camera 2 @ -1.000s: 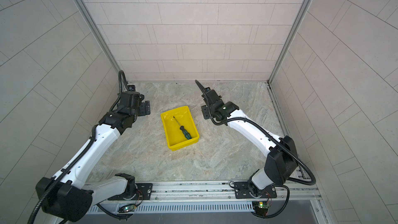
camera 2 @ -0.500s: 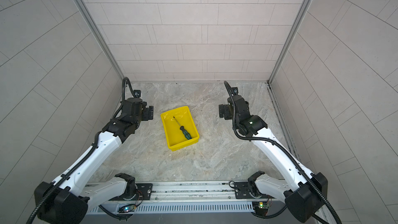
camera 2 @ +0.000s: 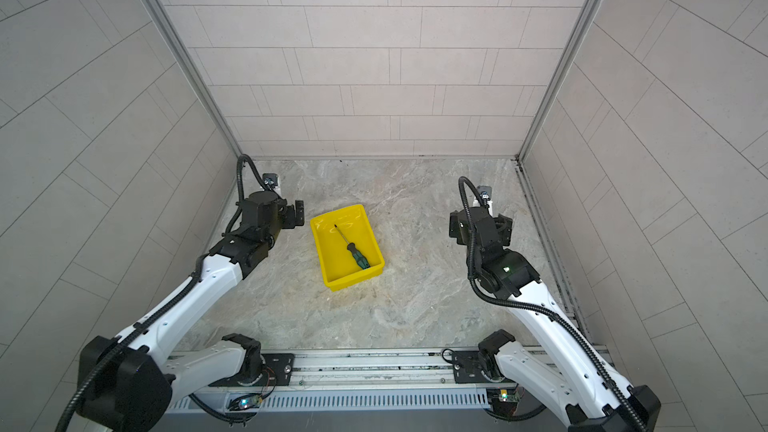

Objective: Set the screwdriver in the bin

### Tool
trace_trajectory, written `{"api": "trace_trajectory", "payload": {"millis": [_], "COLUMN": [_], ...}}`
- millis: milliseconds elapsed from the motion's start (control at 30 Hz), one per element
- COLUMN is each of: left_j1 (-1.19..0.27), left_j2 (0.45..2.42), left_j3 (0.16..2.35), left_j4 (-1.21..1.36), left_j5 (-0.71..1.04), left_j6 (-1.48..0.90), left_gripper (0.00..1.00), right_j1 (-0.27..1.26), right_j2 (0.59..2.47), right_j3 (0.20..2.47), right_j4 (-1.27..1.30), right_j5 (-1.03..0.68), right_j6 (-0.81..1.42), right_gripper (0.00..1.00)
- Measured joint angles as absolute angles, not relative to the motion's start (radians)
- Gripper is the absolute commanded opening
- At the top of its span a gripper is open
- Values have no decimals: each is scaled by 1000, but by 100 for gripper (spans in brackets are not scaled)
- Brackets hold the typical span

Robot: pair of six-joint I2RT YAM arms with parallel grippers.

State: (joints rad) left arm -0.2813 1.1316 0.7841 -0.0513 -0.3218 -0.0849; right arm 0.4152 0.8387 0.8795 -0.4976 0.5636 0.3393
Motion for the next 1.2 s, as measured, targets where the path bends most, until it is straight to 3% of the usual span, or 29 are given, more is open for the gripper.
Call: {"api": "trace_trajectory", "payload": {"millis": [400, 600, 967, 1200], "left_j1": [-71, -50, -47, -46], "left_j2": [1152, 1238, 1475, 1539], "left_j3": [434, 405, 406, 441], "left_j4": [360, 486, 686, 683], "left_j5": [-280, -221, -153, -154], "left_j6": [-57, -47, -30, -29], "left_gripper": [100, 100, 100, 100], "right_j1": [358, 341, 316, 134], "right_j2": [722, 754, 683, 746], "right_j3": [806, 716, 345, 263], "right_j4": [-505, -433, -9, 251], "right_j5": [643, 645, 584, 456], "right_j6": [385, 358, 104, 46], "right_gripper": [100, 100, 100, 100]}}
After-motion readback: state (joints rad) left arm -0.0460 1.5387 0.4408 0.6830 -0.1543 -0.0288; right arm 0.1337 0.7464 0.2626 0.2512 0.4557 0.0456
